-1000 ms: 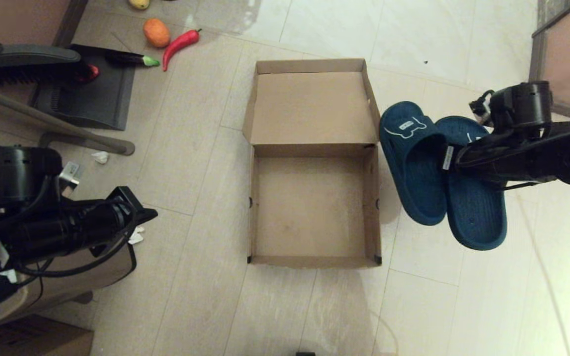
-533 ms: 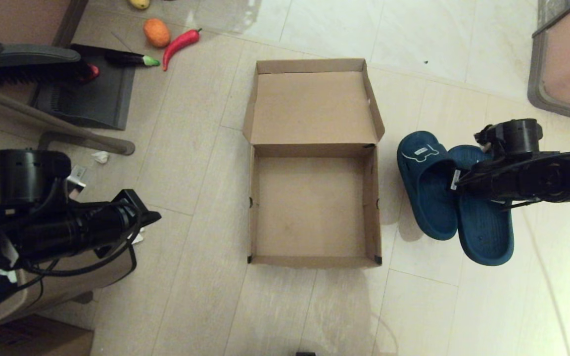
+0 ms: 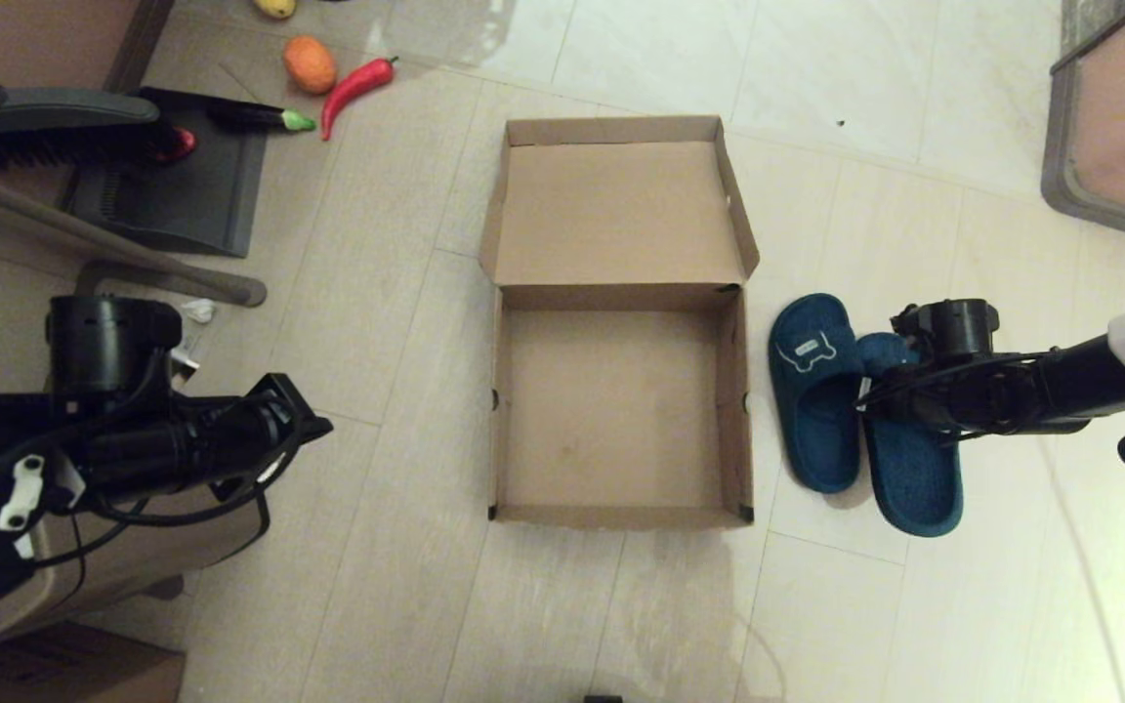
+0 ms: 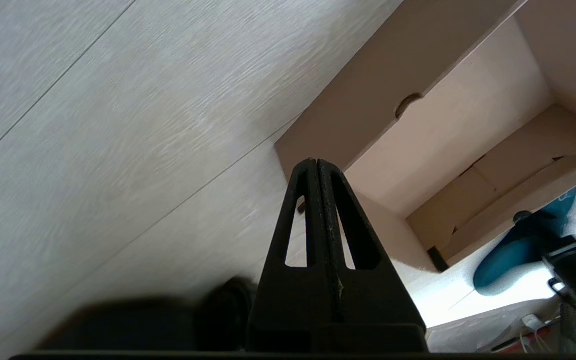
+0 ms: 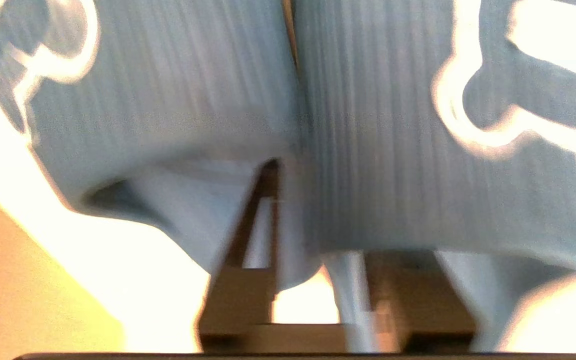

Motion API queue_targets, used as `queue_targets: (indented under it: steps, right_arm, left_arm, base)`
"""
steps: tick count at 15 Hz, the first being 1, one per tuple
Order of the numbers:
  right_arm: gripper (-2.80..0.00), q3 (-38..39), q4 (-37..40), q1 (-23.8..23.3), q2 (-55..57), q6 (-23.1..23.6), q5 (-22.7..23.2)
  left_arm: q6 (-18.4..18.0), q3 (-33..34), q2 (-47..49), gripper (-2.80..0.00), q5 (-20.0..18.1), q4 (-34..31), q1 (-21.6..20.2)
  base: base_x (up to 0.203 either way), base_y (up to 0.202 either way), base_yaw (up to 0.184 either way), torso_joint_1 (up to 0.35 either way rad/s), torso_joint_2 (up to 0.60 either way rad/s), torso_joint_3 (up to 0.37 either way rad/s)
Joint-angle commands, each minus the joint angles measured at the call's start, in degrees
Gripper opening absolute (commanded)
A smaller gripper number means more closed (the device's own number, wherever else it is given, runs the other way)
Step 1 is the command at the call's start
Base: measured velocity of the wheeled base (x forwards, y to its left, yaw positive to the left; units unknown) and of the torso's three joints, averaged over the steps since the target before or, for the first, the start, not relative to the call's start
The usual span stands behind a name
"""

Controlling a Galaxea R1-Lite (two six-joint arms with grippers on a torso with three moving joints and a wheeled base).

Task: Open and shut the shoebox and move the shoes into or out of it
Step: Put the shoes out of the shoe box, then put the shoes into the shoe box

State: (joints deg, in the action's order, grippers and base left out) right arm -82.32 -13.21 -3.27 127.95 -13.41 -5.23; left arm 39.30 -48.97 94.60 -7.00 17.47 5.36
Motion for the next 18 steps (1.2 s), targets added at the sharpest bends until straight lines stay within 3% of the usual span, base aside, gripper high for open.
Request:
queue_targets:
  steps: [1, 10, 18]
  right_arm:
    - [0.00, -0.21, 0.55, -0.07, 1.16, 1.10, 0.04]
    - [0.00, 0.58, 3.28, -0.07, -3.63, 1.37, 0.57]
    - [0.00, 9.99, 2.86, -0.07, -9.60, 0.68, 0.65]
  left_arm:
    - [0.25, -1.29, 2.98, -2.80, -0.12, 2.11, -0.09]
    - [0.25, -2.80, 4.63, -2.80, -0.03, 3.63, -0.09]
    - [0.25, -2.19, 3.58, -2.80, 0.05, 3.63, -0.09]
  base:
    - [0.000, 0.000, 0.000, 0.000, 0.00, 0.000]
    - [0.000, 0.000, 0.000, 0.000, 0.00, 0.000]
    - [0.000, 0.000, 0.000, 0.000, 0.00, 0.000]
